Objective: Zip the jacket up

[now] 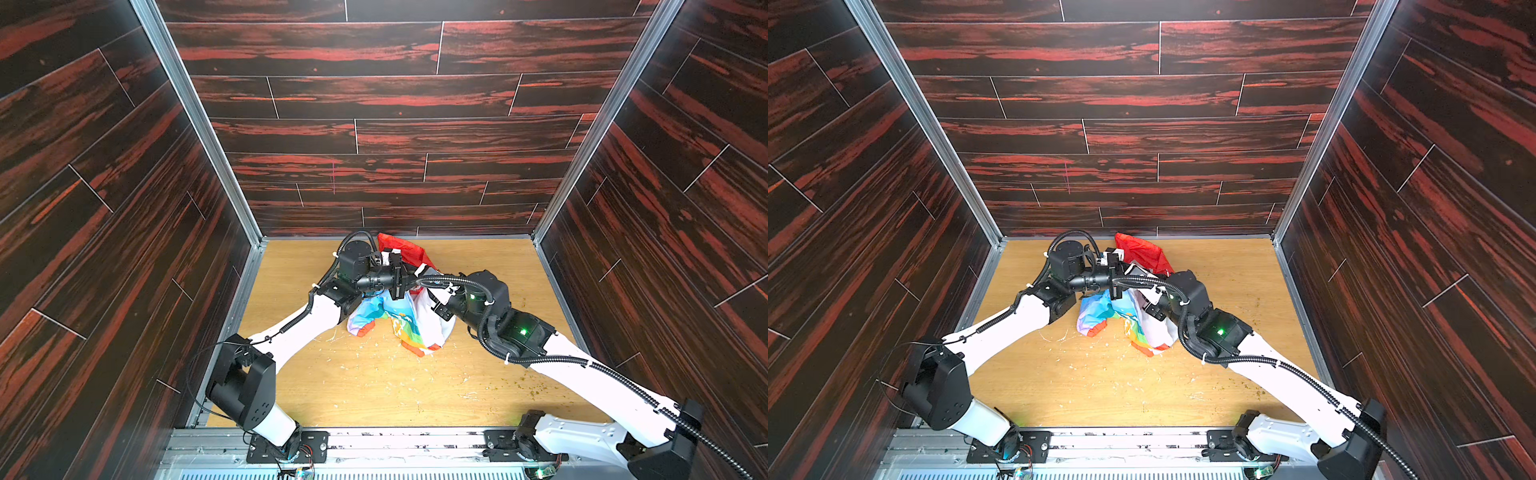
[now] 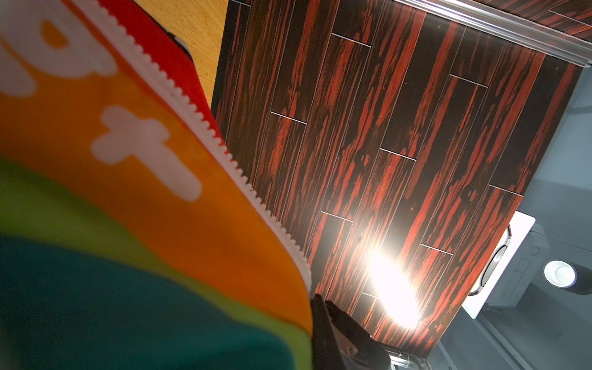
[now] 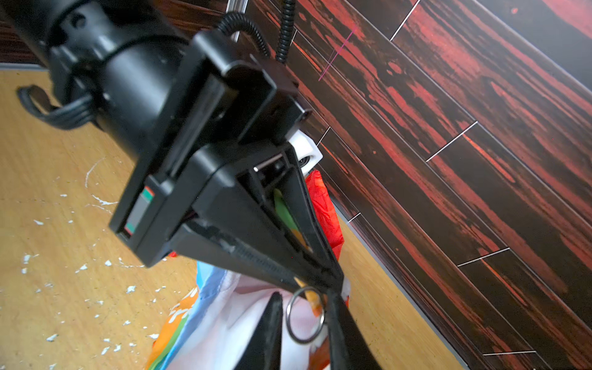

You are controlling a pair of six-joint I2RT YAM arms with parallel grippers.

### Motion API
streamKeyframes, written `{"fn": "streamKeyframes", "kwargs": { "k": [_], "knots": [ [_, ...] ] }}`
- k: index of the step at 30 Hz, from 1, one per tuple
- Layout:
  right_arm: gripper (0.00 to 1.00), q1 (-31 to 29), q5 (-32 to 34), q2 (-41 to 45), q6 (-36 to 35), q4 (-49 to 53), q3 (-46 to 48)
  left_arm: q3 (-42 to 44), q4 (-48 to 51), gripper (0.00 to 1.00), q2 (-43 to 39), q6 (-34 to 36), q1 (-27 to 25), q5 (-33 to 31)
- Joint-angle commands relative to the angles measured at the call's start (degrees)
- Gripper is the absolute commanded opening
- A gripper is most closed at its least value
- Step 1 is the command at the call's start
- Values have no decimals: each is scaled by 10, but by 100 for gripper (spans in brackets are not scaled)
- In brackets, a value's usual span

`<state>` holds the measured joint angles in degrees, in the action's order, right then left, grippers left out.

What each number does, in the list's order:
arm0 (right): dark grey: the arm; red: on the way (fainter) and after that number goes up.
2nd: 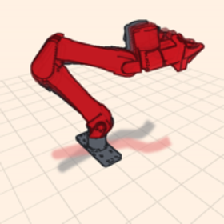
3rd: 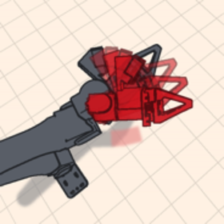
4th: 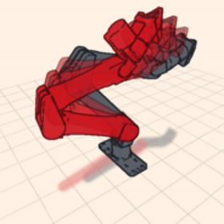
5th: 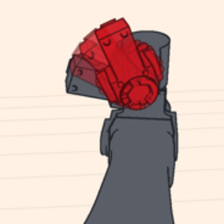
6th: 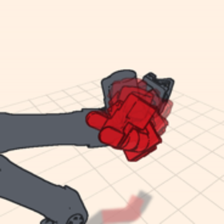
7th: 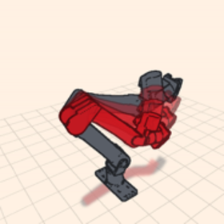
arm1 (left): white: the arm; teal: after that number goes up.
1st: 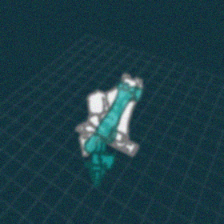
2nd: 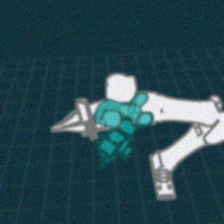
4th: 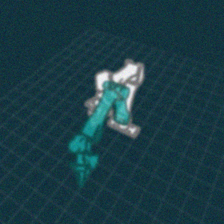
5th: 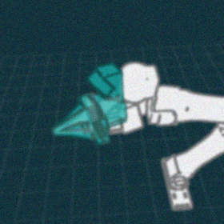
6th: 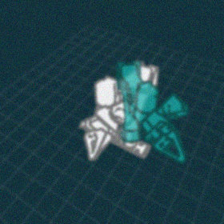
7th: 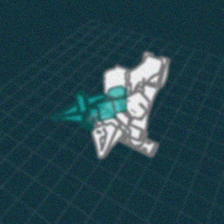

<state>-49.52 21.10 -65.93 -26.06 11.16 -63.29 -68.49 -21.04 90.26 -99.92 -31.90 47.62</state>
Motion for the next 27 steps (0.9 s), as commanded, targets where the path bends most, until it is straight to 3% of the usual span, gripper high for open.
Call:
{"fn": "streamKeyframes", "kwargs": {
  "k": [1,9,18,27],
  "knots": [
    [24,-4,-16,17,16,24,-13,-6,-34,0,-28,-7,-3,11],
    [8,-4,-24,16,27,35,-18,2,-38,0,-32,-5,-4,9],
    [0,-4,-36,19,42,49,-27,6,-39,0,-33,-4,-5,11],
    [0,13,-53,-3,98,100,-68,24,-39,0,-39,3,-5,17]
  ]
}}
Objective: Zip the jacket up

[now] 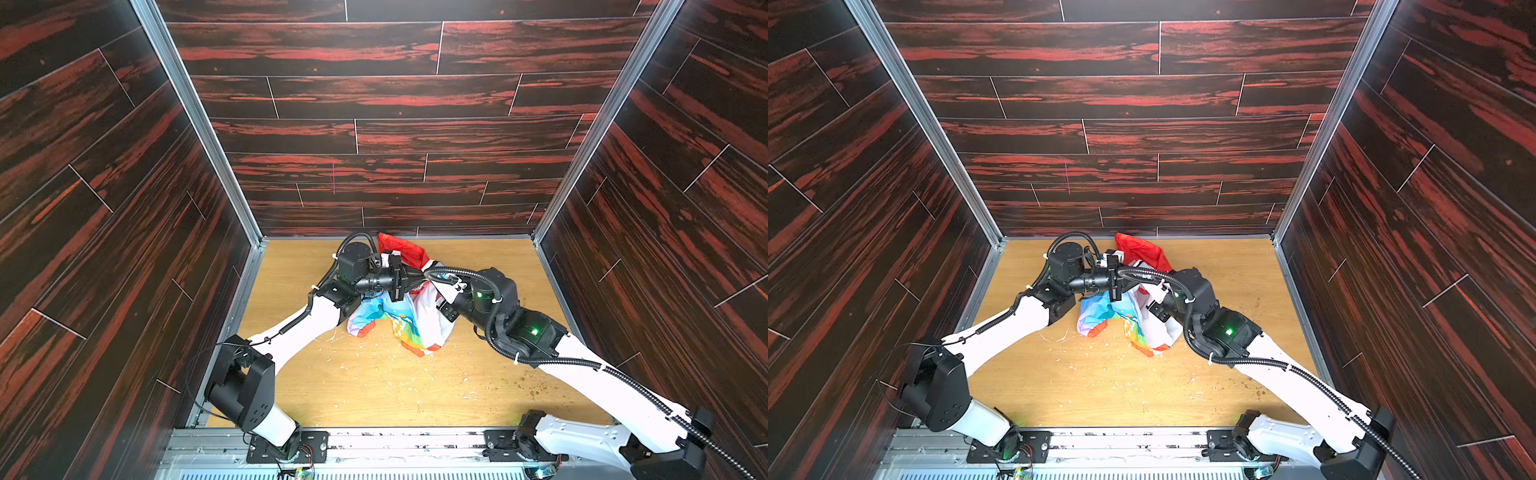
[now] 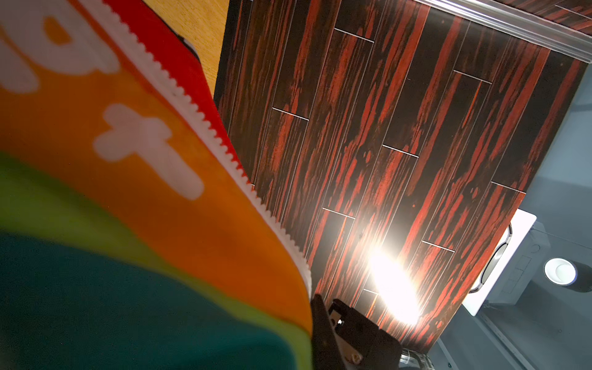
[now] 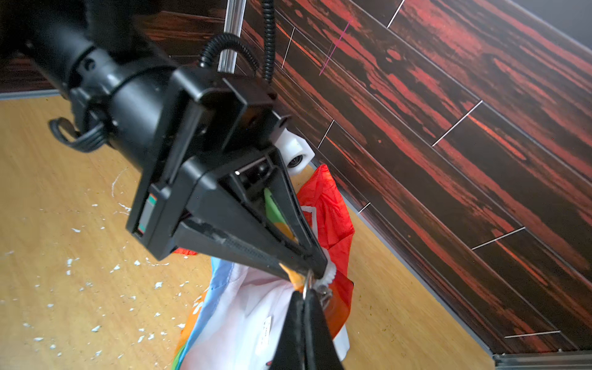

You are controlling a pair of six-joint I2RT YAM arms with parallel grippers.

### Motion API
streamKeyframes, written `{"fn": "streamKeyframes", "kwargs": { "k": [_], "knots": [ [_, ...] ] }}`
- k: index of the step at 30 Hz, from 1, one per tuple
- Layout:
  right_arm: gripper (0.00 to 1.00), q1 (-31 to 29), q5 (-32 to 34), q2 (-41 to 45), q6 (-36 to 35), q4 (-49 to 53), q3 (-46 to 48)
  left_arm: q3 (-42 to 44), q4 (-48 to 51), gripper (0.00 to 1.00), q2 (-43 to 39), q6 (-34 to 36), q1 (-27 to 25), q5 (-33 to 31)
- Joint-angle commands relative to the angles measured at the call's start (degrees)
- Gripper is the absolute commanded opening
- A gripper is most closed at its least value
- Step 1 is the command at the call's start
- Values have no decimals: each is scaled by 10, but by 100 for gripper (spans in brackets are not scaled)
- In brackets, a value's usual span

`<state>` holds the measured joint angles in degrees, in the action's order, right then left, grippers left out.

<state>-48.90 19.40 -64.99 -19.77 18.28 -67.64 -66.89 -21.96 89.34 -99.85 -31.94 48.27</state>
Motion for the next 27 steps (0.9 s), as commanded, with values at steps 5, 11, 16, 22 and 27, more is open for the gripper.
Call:
{"fn": "streamKeyframes", "kwargs": {
  "k": [5,11,16,22,27],
  "knots": [
    [0,52,-118,-23,93,65,-47,25,-33,0,-36,5,-5,12],
    [0,85,-166,-32,125,79,-52,34,-33,0,-42,9,-4,15],
    [0,102,-171,-32,143,74,-41,37,-33,0,-43,10,-5,22],
    [0,131,-175,-39,178,59,-30,44,-31,0,-47,14,-4,35],
    [0,136,-172,-45,199,38,-26,57,-30,0,-51,16,-4,45]
  ]
}}
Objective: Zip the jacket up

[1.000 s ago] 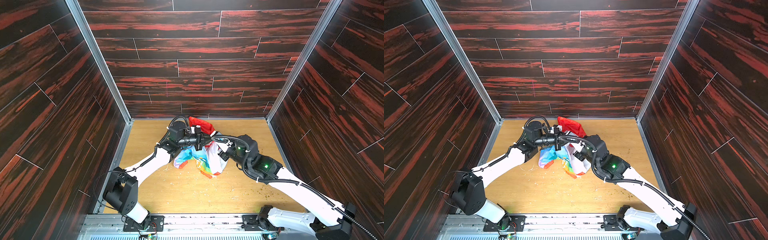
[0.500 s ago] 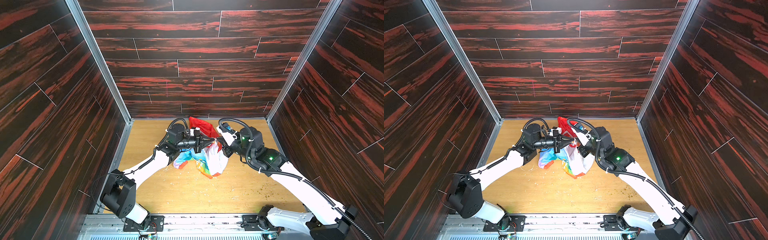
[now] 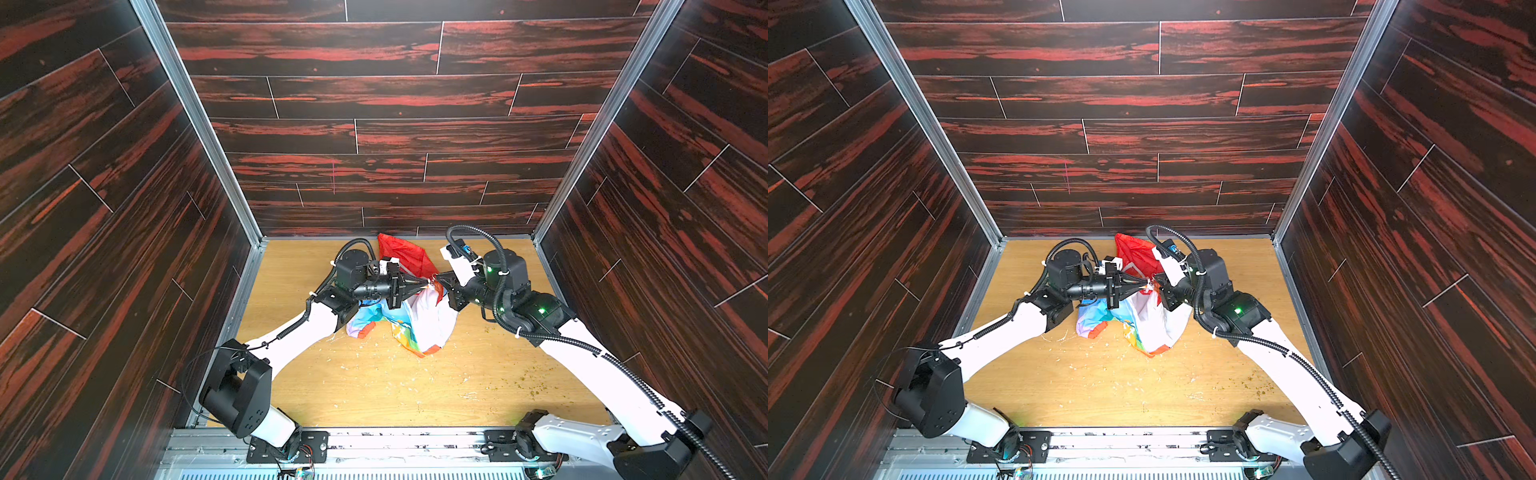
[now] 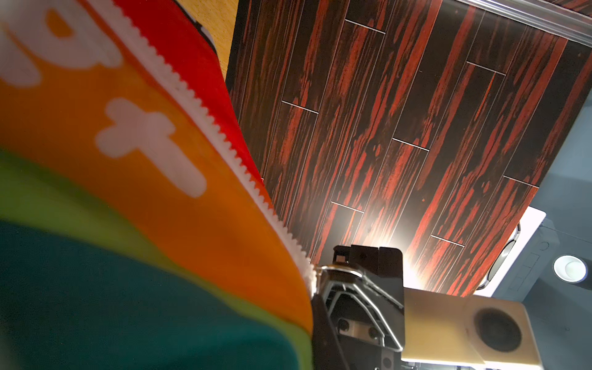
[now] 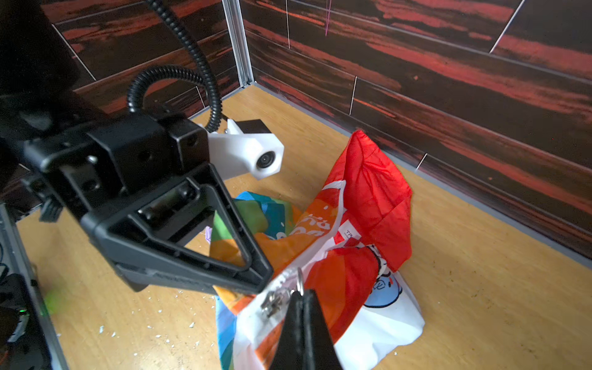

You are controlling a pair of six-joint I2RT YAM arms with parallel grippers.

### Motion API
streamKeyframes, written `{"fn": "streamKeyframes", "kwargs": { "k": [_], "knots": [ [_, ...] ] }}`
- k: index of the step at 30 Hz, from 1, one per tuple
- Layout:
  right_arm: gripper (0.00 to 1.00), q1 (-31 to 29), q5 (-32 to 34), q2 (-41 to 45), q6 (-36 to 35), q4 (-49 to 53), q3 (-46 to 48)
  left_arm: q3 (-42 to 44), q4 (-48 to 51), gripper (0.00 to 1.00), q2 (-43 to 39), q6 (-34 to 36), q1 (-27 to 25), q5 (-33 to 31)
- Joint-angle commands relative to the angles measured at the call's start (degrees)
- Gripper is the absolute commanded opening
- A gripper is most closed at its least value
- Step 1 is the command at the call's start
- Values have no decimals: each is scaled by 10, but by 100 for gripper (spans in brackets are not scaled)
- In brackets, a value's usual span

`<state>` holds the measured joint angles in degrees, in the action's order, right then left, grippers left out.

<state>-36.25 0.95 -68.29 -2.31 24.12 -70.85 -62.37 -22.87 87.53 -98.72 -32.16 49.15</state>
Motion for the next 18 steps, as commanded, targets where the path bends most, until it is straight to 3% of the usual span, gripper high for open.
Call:
{"fn": "streamKeyframes", "kwargs": {
  "k": [1,13,18],
  "knots": [
    [0,9,11,-15,27,-23,6,13,-21,0,-34,5,-2,36],
    [0,17,24,-25,58,-53,26,21,7,0,-52,47,-1,46],
    [0,16,-39,8,68,-83,64,43,30,0,-52,78,6,23]
  ]
}}
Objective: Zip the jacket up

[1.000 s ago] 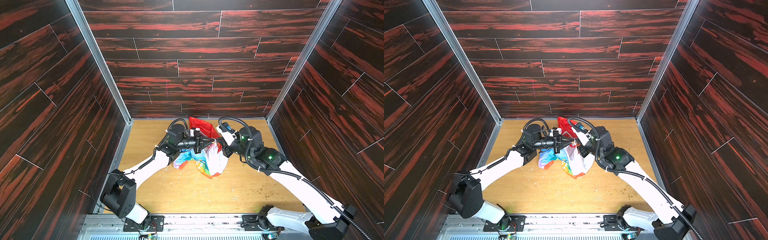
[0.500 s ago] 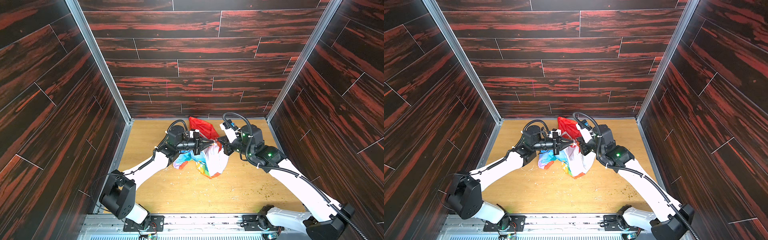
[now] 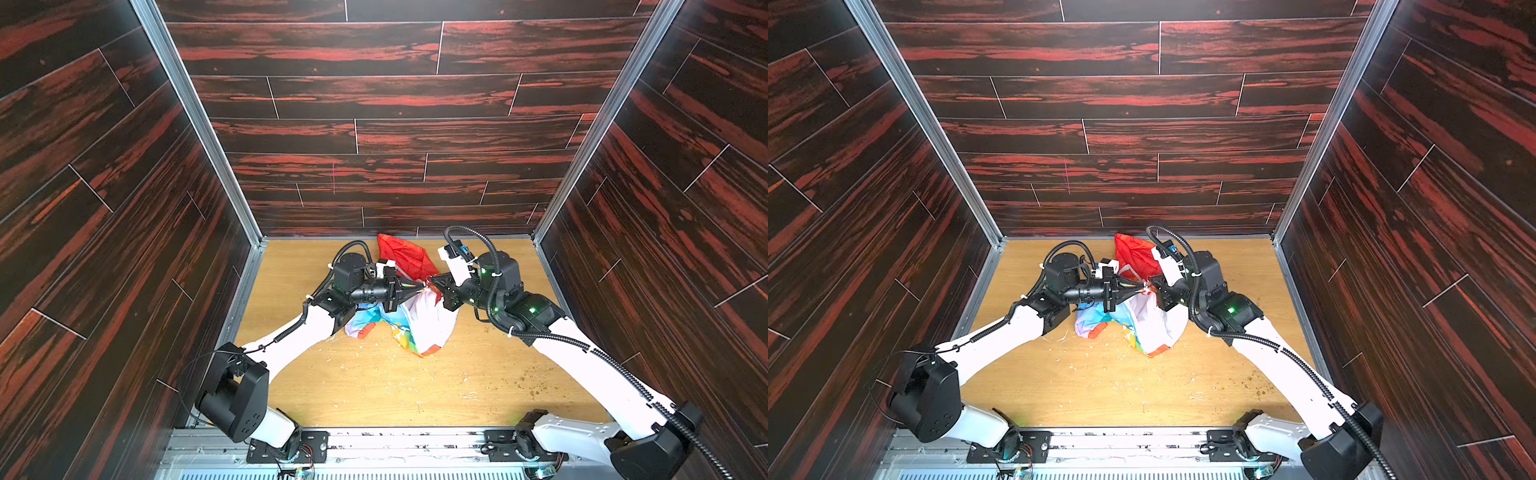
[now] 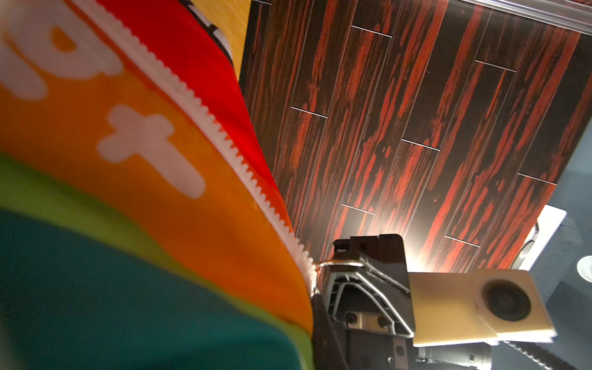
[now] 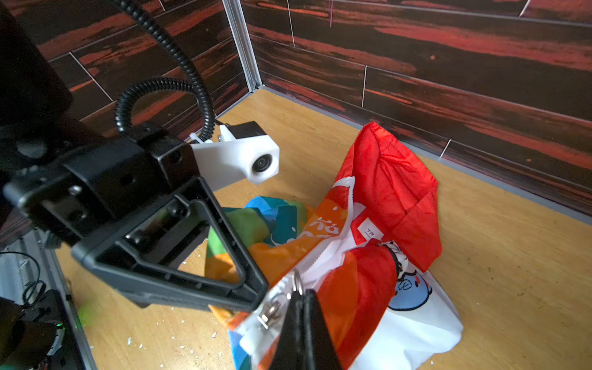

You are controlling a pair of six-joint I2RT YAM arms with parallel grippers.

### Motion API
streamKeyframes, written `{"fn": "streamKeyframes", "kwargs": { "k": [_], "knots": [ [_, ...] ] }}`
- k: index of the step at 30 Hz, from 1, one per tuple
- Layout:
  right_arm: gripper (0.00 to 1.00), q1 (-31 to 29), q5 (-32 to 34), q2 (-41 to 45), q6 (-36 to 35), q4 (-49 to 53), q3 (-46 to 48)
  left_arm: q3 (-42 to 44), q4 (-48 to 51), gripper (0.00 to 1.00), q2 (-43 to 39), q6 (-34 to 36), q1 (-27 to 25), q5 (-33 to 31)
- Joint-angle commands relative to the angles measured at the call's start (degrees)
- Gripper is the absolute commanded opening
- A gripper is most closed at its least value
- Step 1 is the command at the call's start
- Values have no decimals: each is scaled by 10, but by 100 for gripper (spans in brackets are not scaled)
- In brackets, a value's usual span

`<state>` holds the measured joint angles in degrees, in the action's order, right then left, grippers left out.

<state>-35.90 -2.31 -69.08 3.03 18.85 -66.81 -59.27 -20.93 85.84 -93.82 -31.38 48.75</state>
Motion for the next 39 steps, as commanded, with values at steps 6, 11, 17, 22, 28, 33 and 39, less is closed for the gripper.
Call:
{"fn": "streamKeyframes", "kwargs": {
  "k": [6,11,17,22,28,33,39],
  "knots": [
    [0,13,-55,55,42,-35,91,47,33,0,-32,71,8,-8],
    [0,12,-69,77,74,-54,137,79,18,6,-21,75,8,-11],
    [0,10,-94,70,99,-67,152,97,16,12,-20,85,8,-11],
    [0,9,-108,60,112,-79,156,114,20,12,-27,93,7,-14],
    [0,6,-113,55,117,-86,164,119,28,9,-31,102,4,-26],
    [0,4,-115,58,130,-94,181,123,10,14,-17,88,-6,-36],
    [0,-3,-108,62,147,-104,201,142,-60,25,3,37,-30,-56]
  ]
}}
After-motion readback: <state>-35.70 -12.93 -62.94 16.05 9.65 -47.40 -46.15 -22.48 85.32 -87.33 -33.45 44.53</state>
